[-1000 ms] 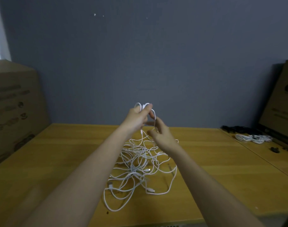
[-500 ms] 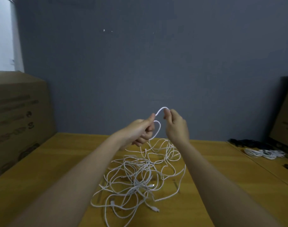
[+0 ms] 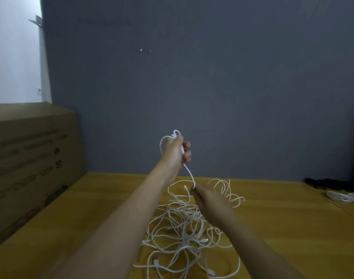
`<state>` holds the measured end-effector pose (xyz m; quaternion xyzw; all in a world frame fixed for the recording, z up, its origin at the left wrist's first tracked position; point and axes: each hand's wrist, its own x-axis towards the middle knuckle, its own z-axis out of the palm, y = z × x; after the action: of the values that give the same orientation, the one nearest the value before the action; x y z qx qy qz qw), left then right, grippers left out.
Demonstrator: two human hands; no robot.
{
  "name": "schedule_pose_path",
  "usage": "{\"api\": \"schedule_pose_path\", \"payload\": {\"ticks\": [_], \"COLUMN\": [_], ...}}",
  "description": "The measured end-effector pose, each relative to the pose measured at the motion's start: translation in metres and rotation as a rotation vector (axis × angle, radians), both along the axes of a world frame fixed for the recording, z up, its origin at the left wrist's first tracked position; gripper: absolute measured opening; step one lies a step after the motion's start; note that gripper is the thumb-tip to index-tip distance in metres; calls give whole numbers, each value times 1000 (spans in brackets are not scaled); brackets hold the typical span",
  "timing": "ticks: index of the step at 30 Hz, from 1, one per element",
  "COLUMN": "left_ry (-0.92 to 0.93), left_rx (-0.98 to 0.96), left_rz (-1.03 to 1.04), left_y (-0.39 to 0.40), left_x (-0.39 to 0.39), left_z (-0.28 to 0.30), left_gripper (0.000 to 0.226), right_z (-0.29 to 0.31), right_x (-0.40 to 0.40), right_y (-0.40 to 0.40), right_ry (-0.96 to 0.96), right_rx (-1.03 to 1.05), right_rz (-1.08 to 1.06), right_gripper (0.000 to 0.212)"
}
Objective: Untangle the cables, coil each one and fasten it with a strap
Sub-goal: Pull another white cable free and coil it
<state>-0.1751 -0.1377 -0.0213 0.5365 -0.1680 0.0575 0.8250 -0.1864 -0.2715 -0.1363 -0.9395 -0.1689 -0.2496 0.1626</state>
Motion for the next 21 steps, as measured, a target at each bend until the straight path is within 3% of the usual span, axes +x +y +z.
{"api": "schedule_pose_path", "payload": {"ticks": [2,5,9,12,18,21], "left_ry": [-17,-162,-404,-409,-350,-332], "left_rx": [155,542,1124,1397,1425,1375], "left_rz": [71,143,282,301,206,113], "left_y": [-6,-9,9,26,41,36], "left_x": [2,0,6,13,15,10], "left_z": [-3,-23,-49,-51,-52,-50], "left_gripper": [26,21,21,19,40,56], "right_z": [1,9,13,22,35,44], "right_x": [-2,-10,-18,-19,-13,-11], "right_y": [7,14,7,-11,-48,-50], "right_ry": [-51,-84,-106,-117,-154,-76], "right_rx": [-253,-362,-127,118,330,588], "right_rz": [-7,88,244,217,56,100], "right_gripper": [31,44,29,12,12,9]}}
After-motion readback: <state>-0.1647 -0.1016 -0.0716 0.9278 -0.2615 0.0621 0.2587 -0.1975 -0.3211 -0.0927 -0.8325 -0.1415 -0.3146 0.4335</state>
